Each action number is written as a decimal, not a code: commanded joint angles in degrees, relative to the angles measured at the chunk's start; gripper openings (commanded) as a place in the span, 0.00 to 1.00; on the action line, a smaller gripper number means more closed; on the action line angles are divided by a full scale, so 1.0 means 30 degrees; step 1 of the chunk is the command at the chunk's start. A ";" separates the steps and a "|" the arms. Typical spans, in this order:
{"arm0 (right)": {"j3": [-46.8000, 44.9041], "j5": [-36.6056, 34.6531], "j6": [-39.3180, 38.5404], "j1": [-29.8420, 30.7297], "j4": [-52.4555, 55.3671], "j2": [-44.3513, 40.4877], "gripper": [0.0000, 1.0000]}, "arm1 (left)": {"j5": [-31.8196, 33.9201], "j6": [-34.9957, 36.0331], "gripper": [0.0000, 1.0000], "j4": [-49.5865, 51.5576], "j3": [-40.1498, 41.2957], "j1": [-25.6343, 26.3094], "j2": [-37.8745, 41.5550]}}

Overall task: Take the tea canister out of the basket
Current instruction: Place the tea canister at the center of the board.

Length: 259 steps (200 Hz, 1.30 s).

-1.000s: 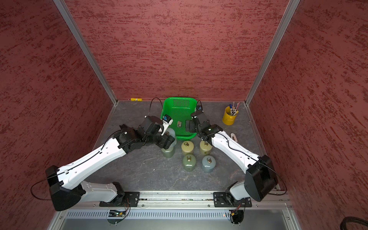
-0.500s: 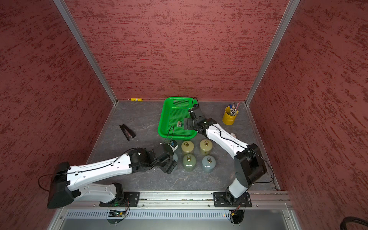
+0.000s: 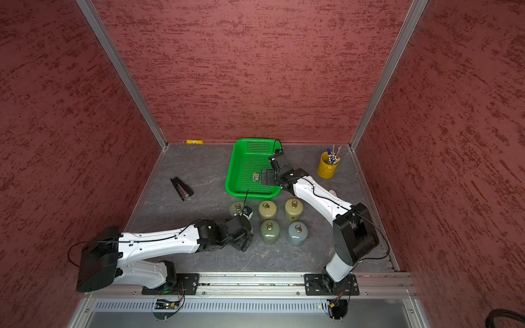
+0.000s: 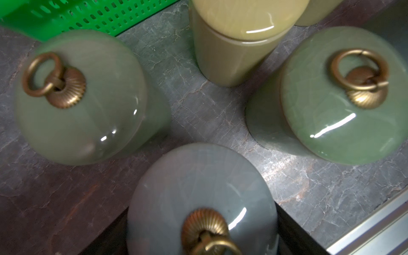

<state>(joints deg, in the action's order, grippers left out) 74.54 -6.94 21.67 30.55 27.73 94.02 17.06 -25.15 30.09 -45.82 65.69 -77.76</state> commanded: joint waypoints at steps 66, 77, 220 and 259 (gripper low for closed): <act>-0.0210 0.0777 -0.0103 -0.0104 -0.0347 -0.0552 0.99 | 0.0439 -0.0701 0.76 -0.2836 0.0508 -0.0746 -0.0180; -0.0253 0.0888 -0.0148 -0.0112 -0.0450 -0.0674 0.99 | 0.0441 -0.0781 0.85 -0.2845 0.0468 -0.0745 -0.0285; -0.1192 0.1356 -0.0335 -0.0106 -0.1625 -0.2026 0.99 | 0.1299 0.0835 1.00 -0.1318 -0.1742 -0.0741 0.0375; -0.1502 0.0723 -0.0832 -0.0105 -0.1909 -0.3420 0.99 | 0.1846 0.1884 1.00 -0.0214 -0.3368 -0.1205 0.2466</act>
<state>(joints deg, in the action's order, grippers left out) 71.07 -3.31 20.78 30.52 24.58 88.01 20.21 -22.68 27.09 -52.05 63.46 -75.24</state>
